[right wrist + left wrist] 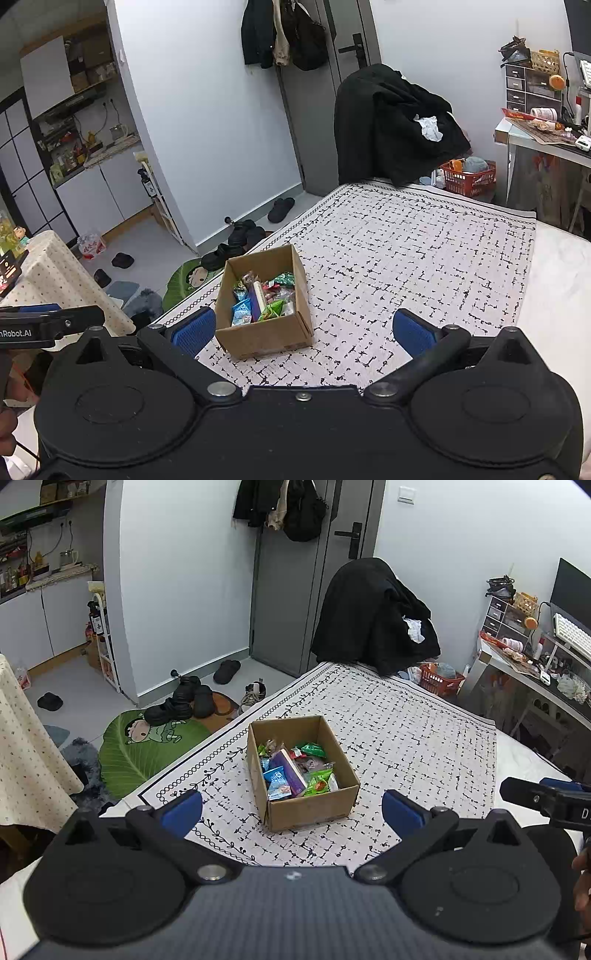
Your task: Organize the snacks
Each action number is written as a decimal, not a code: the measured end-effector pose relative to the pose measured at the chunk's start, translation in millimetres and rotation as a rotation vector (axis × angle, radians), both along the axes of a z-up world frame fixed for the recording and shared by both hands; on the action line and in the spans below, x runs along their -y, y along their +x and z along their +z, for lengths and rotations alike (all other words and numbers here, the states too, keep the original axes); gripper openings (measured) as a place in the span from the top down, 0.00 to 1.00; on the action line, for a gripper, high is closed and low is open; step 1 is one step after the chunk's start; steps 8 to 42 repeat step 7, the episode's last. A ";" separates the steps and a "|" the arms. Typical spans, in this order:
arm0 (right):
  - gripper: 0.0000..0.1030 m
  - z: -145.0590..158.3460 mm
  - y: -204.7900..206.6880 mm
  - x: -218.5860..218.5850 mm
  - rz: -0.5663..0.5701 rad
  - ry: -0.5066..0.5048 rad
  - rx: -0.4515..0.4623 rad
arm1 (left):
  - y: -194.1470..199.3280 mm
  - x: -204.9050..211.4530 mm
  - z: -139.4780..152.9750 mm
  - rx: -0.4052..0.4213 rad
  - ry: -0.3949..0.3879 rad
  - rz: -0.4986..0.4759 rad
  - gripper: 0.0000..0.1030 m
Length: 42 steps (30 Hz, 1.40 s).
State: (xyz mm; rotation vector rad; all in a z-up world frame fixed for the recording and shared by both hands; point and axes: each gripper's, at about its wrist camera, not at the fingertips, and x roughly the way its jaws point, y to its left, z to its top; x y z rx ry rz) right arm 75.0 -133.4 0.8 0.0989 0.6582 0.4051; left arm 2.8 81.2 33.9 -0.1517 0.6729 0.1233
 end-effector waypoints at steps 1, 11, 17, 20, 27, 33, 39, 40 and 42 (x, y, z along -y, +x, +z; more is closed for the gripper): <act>0.00 -0.2 0.2 0.3 -0.001 0.000 -0.001 | -0.2 0.7 0.1 0.002 0.000 -0.001 0.00; 0.00 -0.9 0.5 -0.9 0.002 -0.003 -0.004 | -3.2 4.2 0.5 0.010 0.013 -0.005 0.00; 0.00 -0.9 0.5 -0.9 0.002 -0.003 -0.004 | -3.2 4.2 0.5 0.010 0.013 -0.005 0.00; 0.00 -0.9 0.5 -0.9 0.002 -0.003 -0.004 | -3.2 4.2 0.5 0.010 0.013 -0.005 0.00; 0.00 -0.9 0.5 -0.9 0.002 -0.003 -0.004 | -3.2 4.2 0.5 0.010 0.013 -0.005 0.00; 0.00 -0.9 0.5 -0.9 0.002 -0.003 -0.004 | -3.2 4.2 0.5 0.010 0.013 -0.005 0.00; 0.00 -0.9 0.5 -0.9 0.002 -0.003 -0.004 | -3.2 4.2 0.5 0.010 0.013 -0.005 0.00; 0.00 -0.9 0.5 -0.9 0.002 -0.003 -0.004 | -3.2 4.2 0.5 0.010 0.013 -0.005 0.00; 0.00 -0.9 0.5 -0.9 0.002 -0.003 -0.004 | -3.2 4.2 0.5 0.010 0.013 -0.005 0.00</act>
